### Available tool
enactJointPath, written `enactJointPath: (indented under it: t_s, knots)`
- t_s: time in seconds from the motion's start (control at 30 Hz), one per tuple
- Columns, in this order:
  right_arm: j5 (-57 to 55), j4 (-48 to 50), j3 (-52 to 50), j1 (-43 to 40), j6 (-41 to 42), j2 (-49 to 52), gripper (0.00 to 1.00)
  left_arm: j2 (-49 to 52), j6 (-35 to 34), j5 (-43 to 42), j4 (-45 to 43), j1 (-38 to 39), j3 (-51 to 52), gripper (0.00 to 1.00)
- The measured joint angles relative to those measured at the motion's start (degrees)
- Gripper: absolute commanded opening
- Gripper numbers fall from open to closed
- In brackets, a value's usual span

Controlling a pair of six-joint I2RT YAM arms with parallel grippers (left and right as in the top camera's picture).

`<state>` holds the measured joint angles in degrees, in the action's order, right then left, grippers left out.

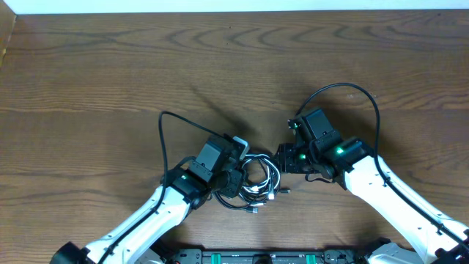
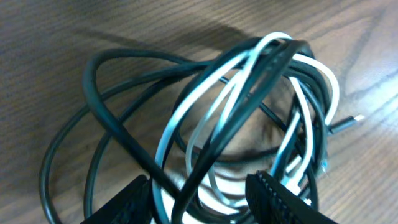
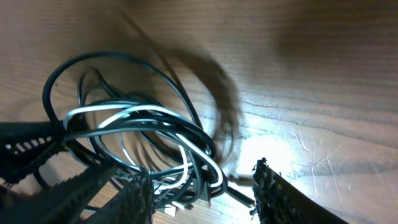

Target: Untangle cables

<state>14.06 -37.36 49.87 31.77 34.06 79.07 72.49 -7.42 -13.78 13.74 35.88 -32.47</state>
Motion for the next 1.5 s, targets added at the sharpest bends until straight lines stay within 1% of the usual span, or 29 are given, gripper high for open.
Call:
enactJointPath:
  t_s: [0.1, 0.13, 0.17, 0.2, 0.23, 0.27, 0.33, 0.6, 0.7, 0.77, 0.9, 1.0, 1.03, 1.1, 1.13, 1.2, 1.33, 1.5]
  knots:
    - [0.0, -0.8, 0.0, 0.0, 0.1, 0.0, 0.49, 2.0, -0.5, 0.6, -1.4, 0.2, 0.0, 0.59]
    - [0.0, -0.9, 0.0, 0.0, 0.1, 0.0, 0.49, 2.6, -0.6, 0.7, -1.7, 0.2, 0.0, 0.58]
    - [0.0, -1.1, 0.0, 0.0, 0.1, 0.0, 0.49, 3.0, -0.7, 0.8, -1.9, 0.2, 0.0, 0.55]
    - [0.0, -1.3, 0.0, 0.0, 0.1, 0.0, 0.49, 3.3, -1.0, 0.9, -2.1, 0.2, 0.0, 0.49]
    - [0.0, -1.5, 0.0, 0.0, 0.1, 0.0, 0.49, 3.3, -1.3, 0.9, -2.1, 0.2, 0.0, 0.39]
    - [0.0, -1.6, 0.0, 0.0, 0.1, 0.0, 0.5, 3.3, -1.6, 1.0, -2.1, 0.2, 0.0, 0.27]
    - [0.0, -1.8, 0.0, 0.0, 0.1, 0.0, 0.49, 3.3, -1.7, 1.2, -2.2, 0.2, 0.0, 0.08]
    - [1.3, -2.1, 0.0, 0.0, 0.1, 0.0, 0.47, 1.7, -1.8, 1.3, -2.2, 0.2, 0.0, 0.08]
    - [3.0, -2.1, 0.0, 0.0, -0.3, 0.0, 0.52, -1.5, -1.8, 1.3, -2.4, 0.2, 0.0, 0.08]
    - [3.7, -2.1, 0.0, 0.0, -1.6, 0.0, 0.56, -4.1, -1.8, 1.3, -2.4, 0.2, 0.0, 0.08]
    - [5.6, -1.8, 0.0, 0.0, -5.7, 0.0, 0.56, -9.6, -1.8, 0.8, -2.5, 0.2, 0.0, 0.08]
    - [6.9, -0.3, 0.0, 0.0, -9.0, 0.0, 0.55, -12.5, -1.8, -1.1, -2.5, 0.2, 0.0, 0.07]
    - [7.0, 0.2, 0.0, 0.0, -9.7, 0.0, 0.5, -12.9, -1.8, -1.8, -2.5, 0.2, 0.0, 0.08]
    - [7.0, 1.7, 0.0, 0.0, -11.0, 0.0, 0.32, -13.6, -1.8, -4.4, -2.7, 0.2, 0.0, 0.08]
    - [6.6, 2.1, 0.0, 0.0, -11.0, 0.0, 0.18, -13.8, -1.8, -5.6, -2.9, 0.2, 0.0, 0.08]
    - [5.0, 2.1, 0.0, 0.0, -9.8, 0.0, 0.01, -14.0, -1.8, -7.6, -3.3, 0.2, 0.0, 0.08]
    - [3.7, 1.2, 0.0, 0.5, -7.2, 0.0, 0.01, -14.2, -2.7, -8.6, -3.9, 0.2, 0.0, 0.08]
    - [3.6, 1.5, 0.0, 1.7, -6.0, 0.0, 0.01, -14.1, -7.8, -4.2, -3.8, -1.2, 0.0, 0.08]
